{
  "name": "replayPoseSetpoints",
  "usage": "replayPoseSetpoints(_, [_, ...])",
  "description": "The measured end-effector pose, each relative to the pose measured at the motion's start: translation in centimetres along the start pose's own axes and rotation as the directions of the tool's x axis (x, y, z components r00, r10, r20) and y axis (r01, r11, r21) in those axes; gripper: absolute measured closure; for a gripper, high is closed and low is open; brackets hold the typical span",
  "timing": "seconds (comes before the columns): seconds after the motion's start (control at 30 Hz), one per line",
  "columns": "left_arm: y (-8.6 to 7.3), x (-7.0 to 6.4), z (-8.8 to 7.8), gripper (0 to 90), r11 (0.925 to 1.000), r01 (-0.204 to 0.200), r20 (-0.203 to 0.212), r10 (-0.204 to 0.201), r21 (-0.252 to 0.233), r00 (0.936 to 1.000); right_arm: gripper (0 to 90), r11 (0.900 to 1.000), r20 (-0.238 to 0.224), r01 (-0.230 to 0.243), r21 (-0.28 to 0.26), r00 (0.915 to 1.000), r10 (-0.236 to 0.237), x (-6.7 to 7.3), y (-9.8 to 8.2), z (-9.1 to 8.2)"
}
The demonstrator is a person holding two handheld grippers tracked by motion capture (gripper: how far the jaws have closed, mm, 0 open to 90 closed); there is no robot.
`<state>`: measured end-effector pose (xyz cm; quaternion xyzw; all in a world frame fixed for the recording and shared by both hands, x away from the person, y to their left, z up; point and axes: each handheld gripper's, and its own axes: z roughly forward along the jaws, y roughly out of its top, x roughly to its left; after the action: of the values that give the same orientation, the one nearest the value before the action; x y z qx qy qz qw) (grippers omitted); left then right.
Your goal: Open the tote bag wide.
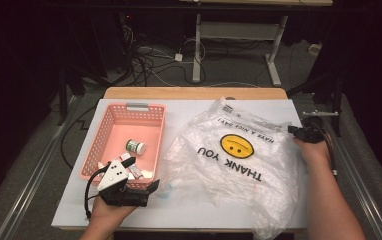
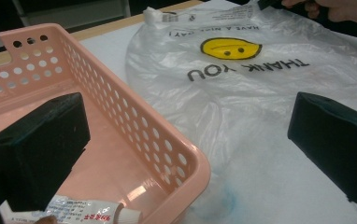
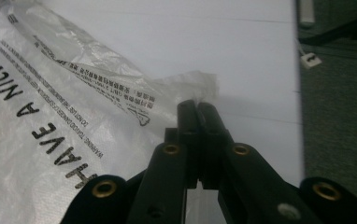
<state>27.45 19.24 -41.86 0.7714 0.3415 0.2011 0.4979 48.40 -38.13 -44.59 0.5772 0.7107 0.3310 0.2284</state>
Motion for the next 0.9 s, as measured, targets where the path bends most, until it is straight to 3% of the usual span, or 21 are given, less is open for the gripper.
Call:
replayPoseSetpoints(0.13, [0.0, 0.0, 0.1, 0.0, 1.0000, 0.002, 0.001, -0.002, 0.001, 1.0000, 90.0, 0.998, 0.046, -0.037, -0.040, 0.9982, 0.039, -1.3, -0.5, -1.4])
replayPoseSetpoints(0.27, [0.0, -0.2, 0.2, 0.0, 1.0000, -0.002, 0.005, 0.002, 0.005, 1.0000, 90.0, 0.992, 0.100, -0.090, -0.085, 0.9902, 0.098, -4.0, -2.1, -3.6])
replayPoseSetpoints(0.4, [0.1, -0.3, 0.4, 0.0, 0.9999, -0.006, 0.010, 0.006, 0.008, 0.9999, 90.0, 0.990, 0.113, -0.104, -0.093, 0.9870, 0.114, -5.1, -3.5, -4.6])
replayPoseSetpoints(0.43, [0.1, -0.3, 0.4, 0.0, 0.9999, -0.007, 0.012, 0.007, 0.008, 0.9999, 90.0, 0.988, 0.107, -0.106, -0.110, 0.9873, 0.118, -5.3, -4.8, -5.3])
replayPoseSetpoints(0.53, [0.1, -0.3, 0.4, 0.0, 1.0000, -0.006, 0.016, 0.005, 0.005, 0.9999, 90.0, 0.988, 0.105, -0.101, -0.113, 0.9880, 0.113, -5.2, -6.0, -6.0])
replayPoseSetpoints(0.57, [0.1, -0.3, 0.4, 0.0, 1.0000, -0.008, 0.021, 0.008, 0.002, 0.9998, 90.0, 0.986, 0.097, -0.109, -0.123, 0.9878, 0.122, -4.6, -7.4, -7.0])
replayPoseSetpoints(0.63, [0.2, -0.4, 0.4, 0.0, 0.9999, -0.012, 0.023, 0.011, 0.002, 0.9997, 90.0, 0.988, 0.101, -0.077, -0.137, 0.9906, 0.092, -4.2, -8.2, -7.7])
replayPoseSetpoints(0.67, [0.2, -0.4, 0.4, 0.0, 0.9999, -0.012, 0.023, 0.011, 0.002, 0.9997, 90.0, 0.986, 0.095, -0.090, -0.139, 0.9901, 0.103, -3.8, -8.5, -8.1])
replayPoseSetpoints(0.8, [0.2, -0.6, 0.3, 0.0, 0.9998, -0.021, 0.026, 0.021, -0.001, 0.9994, 90.0, 0.987, 0.074, -0.033, -0.160, 0.9962, 0.046, -1.8, -9.1, -9.3])
replayPoseSetpoints(0.9, [0.3, -0.5, 0.2, 0.0, 0.9998, -0.017, 0.025, 0.017, -0.006, 0.9995, 90.0, 0.986, 0.059, -0.017, -0.168, 0.9979, 0.027, -0.6, -9.1, -9.6])
